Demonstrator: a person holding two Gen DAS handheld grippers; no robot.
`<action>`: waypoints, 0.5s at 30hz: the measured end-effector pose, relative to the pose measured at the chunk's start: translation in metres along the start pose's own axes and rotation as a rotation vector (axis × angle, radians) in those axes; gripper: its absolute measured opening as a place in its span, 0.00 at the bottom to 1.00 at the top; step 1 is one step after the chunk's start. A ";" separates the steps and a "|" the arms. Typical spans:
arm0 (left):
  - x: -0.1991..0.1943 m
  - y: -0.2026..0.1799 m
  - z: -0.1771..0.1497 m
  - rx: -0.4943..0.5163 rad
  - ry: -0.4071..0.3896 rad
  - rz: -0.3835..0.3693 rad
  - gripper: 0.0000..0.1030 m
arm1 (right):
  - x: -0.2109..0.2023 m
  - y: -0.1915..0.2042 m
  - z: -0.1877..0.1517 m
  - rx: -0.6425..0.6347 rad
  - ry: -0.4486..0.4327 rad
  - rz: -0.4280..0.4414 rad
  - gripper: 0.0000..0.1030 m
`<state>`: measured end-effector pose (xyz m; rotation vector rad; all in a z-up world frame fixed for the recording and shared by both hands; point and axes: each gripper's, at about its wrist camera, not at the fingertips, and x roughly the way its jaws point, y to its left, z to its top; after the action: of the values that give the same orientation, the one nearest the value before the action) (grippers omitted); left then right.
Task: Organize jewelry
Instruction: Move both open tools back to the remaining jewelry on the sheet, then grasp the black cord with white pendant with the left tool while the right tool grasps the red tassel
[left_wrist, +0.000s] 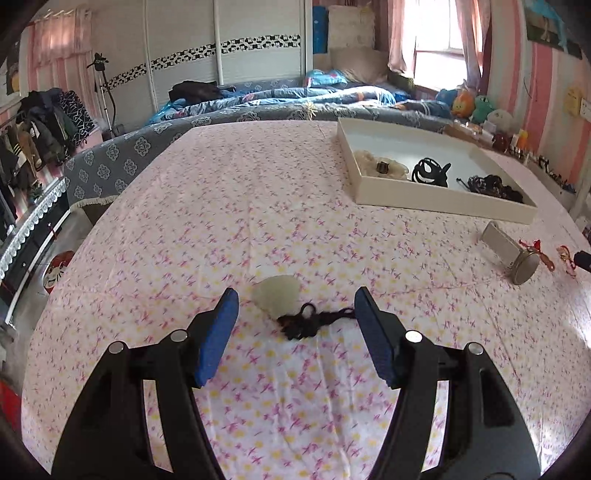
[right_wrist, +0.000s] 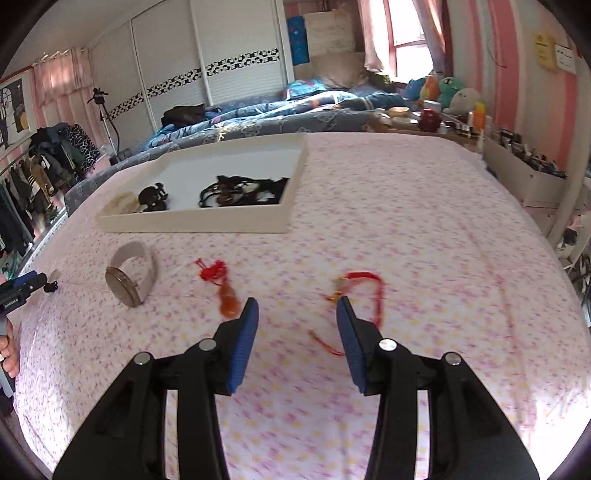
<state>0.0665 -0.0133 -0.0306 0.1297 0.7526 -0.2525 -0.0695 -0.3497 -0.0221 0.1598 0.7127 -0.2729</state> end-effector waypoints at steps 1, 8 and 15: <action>0.003 -0.003 0.002 0.004 0.006 0.001 0.63 | 0.002 0.003 0.001 0.004 0.003 0.006 0.43; 0.024 -0.017 0.009 -0.010 0.067 -0.022 0.63 | 0.027 0.040 0.019 -0.041 0.029 0.038 0.43; 0.034 -0.024 0.017 -0.003 0.076 0.003 0.63 | 0.065 0.068 0.025 -0.095 0.124 0.011 0.30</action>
<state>0.0947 -0.0463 -0.0427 0.1383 0.8282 -0.2446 0.0135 -0.3031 -0.0425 0.0905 0.8460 -0.2190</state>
